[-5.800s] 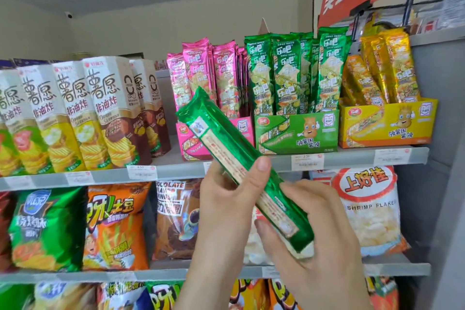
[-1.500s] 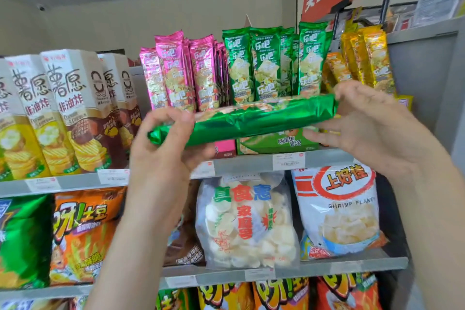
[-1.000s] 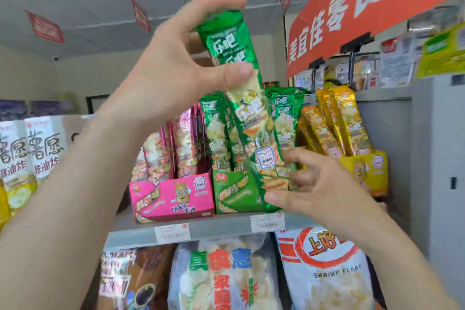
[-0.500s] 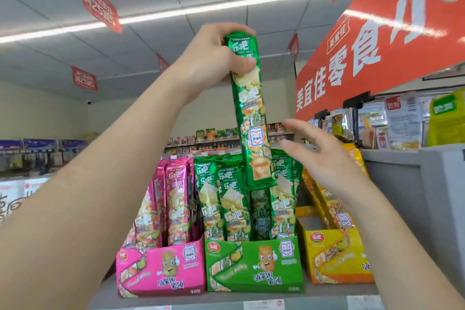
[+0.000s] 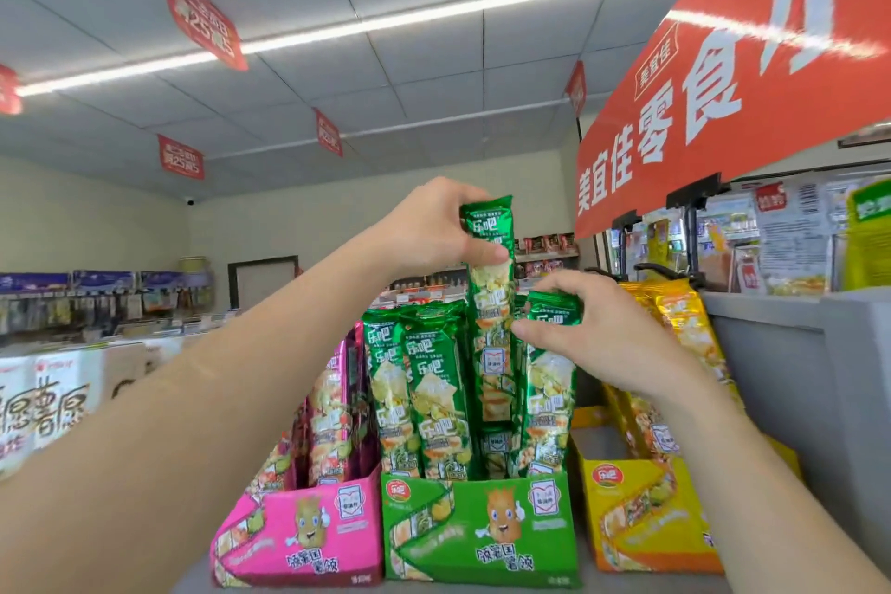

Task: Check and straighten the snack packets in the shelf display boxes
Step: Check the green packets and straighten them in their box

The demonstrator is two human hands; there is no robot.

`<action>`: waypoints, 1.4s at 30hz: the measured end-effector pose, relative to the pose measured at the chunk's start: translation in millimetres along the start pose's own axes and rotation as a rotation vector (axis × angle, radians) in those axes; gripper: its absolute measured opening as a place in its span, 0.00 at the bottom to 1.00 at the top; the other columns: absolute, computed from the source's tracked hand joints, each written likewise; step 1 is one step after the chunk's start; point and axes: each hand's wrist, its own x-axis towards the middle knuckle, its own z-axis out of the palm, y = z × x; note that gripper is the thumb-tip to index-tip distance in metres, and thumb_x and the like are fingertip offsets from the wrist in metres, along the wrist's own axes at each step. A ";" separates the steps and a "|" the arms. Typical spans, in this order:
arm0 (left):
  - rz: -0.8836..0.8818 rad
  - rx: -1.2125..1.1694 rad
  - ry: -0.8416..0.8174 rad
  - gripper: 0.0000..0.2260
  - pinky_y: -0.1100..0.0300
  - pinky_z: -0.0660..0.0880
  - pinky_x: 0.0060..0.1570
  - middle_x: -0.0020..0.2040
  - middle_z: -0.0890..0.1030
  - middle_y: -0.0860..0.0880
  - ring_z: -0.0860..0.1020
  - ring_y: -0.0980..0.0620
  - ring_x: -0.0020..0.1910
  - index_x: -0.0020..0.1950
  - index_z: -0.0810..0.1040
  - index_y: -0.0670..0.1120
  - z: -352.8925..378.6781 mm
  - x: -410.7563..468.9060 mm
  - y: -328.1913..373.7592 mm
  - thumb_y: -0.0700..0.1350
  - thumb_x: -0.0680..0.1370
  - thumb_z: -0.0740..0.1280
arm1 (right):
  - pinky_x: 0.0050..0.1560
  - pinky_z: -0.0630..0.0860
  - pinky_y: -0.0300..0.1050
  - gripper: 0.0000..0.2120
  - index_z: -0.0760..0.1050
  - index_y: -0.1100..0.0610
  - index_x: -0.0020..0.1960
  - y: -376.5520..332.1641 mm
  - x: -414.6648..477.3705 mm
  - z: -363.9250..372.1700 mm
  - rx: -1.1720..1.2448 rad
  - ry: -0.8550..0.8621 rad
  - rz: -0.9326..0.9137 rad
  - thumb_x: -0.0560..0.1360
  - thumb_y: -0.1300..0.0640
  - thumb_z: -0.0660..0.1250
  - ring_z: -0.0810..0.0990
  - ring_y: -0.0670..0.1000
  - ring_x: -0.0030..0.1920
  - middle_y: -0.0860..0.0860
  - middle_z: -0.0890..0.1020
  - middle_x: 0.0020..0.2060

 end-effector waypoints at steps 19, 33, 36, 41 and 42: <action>-0.094 0.495 -0.324 0.42 0.56 0.66 0.65 0.69 0.75 0.46 0.73 0.44 0.67 0.72 0.70 0.43 29.3 3.6 -21.2 0.59 0.64 0.79 | 0.56 0.65 0.38 0.25 0.78 0.41 0.58 10.2 5.7 0.3 0.331 -0.003 0.075 0.62 0.39 0.75 0.72 0.31 0.58 0.36 0.77 0.59; -0.078 0.551 -0.516 0.45 0.54 0.67 0.66 0.68 0.74 0.47 0.72 0.44 0.67 0.74 0.66 0.45 35.8 6.7 -18.0 0.60 0.63 0.79 | 0.63 0.66 0.46 0.42 0.71 0.41 0.68 19.5 31.0 26.3 0.368 -0.253 0.114 0.56 0.36 0.79 0.66 0.44 0.68 0.40 0.70 0.68; -0.023 0.651 -0.492 0.48 0.55 0.68 0.66 0.71 0.72 0.45 0.72 0.45 0.67 0.76 0.63 0.43 34.9 4.5 -17.9 0.62 0.63 0.78 | 0.66 0.66 0.50 0.41 0.72 0.43 0.68 13.0 33.1 29.4 0.224 -0.153 0.018 0.57 0.33 0.76 0.68 0.46 0.69 0.41 0.73 0.67; 0.016 0.692 -0.479 0.39 0.54 0.73 0.59 0.64 0.77 0.45 0.76 0.46 0.59 0.73 0.67 0.44 36.0 3.5 -17.0 0.58 0.68 0.77 | 0.68 0.68 0.49 0.42 0.68 0.47 0.73 2.0 31.3 19.4 -0.083 -0.199 -0.080 0.63 0.32 0.72 0.70 0.48 0.69 0.45 0.73 0.70; 0.006 0.685 -0.476 0.38 0.55 0.73 0.59 0.65 0.77 0.45 0.75 0.46 0.60 0.73 0.67 0.44 36.1 3.4 -16.0 0.57 0.69 0.77 | 0.68 0.67 0.48 0.43 0.67 0.47 0.73 1.0 29.9 15.1 -0.145 -0.229 -0.069 0.63 0.32 0.72 0.69 0.49 0.70 0.45 0.72 0.70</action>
